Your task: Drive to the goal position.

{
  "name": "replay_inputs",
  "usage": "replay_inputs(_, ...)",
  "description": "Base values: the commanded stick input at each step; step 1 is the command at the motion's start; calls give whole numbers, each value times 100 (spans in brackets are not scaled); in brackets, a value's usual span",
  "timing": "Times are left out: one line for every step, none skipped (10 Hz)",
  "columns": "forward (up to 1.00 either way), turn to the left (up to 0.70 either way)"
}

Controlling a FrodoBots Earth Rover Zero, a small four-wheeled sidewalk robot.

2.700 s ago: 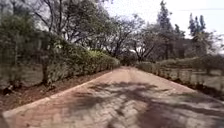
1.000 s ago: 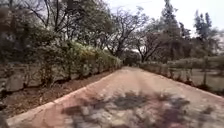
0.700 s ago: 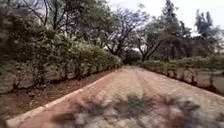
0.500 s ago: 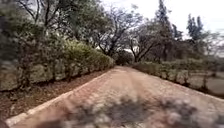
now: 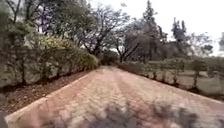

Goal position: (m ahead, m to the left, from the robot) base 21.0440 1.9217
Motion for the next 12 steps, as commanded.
replay_inputs(70, 0)
replay_inputs(70, 0)
replay_inputs(70, 0)
replay_inputs(70, 0)
replay_inputs(70, 0)
replay_inputs(70, 0)
replay_inputs(70, 0)
replay_inputs(70, 0)
replay_inputs(70, 15)
replay_inputs(70, 33)
replay_inputs(70, 21)
replay_inputs(70, 5)
